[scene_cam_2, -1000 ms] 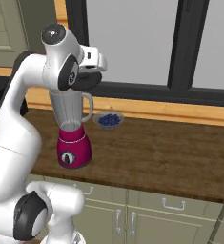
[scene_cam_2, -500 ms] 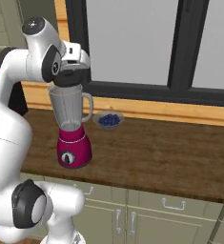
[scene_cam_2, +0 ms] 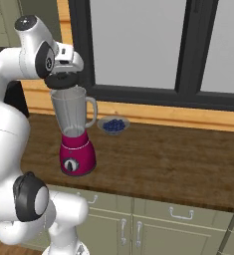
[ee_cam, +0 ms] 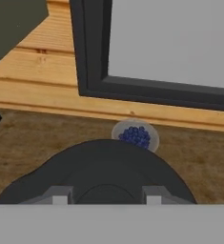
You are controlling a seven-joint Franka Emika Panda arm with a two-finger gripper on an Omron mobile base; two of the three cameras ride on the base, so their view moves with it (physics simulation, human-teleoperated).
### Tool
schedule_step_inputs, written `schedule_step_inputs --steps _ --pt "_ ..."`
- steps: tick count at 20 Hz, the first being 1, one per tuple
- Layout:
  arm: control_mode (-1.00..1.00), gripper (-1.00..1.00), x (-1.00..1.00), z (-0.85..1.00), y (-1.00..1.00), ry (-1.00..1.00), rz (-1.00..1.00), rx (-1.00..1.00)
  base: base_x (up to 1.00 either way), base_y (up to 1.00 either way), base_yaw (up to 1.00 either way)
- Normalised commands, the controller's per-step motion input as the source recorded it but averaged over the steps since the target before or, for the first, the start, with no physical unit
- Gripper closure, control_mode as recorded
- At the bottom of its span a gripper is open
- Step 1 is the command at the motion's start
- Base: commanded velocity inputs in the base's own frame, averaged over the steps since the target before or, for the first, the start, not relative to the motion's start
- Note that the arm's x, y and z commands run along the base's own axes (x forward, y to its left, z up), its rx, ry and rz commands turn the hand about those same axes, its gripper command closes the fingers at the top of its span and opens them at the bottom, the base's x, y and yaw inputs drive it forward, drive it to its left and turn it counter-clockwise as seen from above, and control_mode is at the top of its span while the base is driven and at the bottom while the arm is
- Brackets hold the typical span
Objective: Close the lid blender by securely placing the lid on top.
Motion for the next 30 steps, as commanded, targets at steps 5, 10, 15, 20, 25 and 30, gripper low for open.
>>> schedule_step_inputs --steps 5,10,15,20,25,30 --pt "-1.0 1.0 0.03 -0.28 0.17 0.0 0.0 0.0 0.0 0.0 0.0" --pt "-1.0 1.0 0.17 -0.41 0.0 0.0 0.0 0.0 0.0 0.0 0.0" --pt "-1.0 1.0 0.26 -0.26 0.0 -0.01 0.0 0.0 0.0 0.0 0.0" --pt "-1.0 1.0 0.22 -0.05 -0.01 0.0 0.0 0.0 0.0 0.0 0.0" --pt "-1.0 1.0 0.22 0.0 -0.08 0.0 0.0 0.0 0.0 0.0 0.0" --pt "-1.0 1.0 0.14 -0.01 -0.13 -0.01 0.0 0.0 0.0 0.0 0.0"
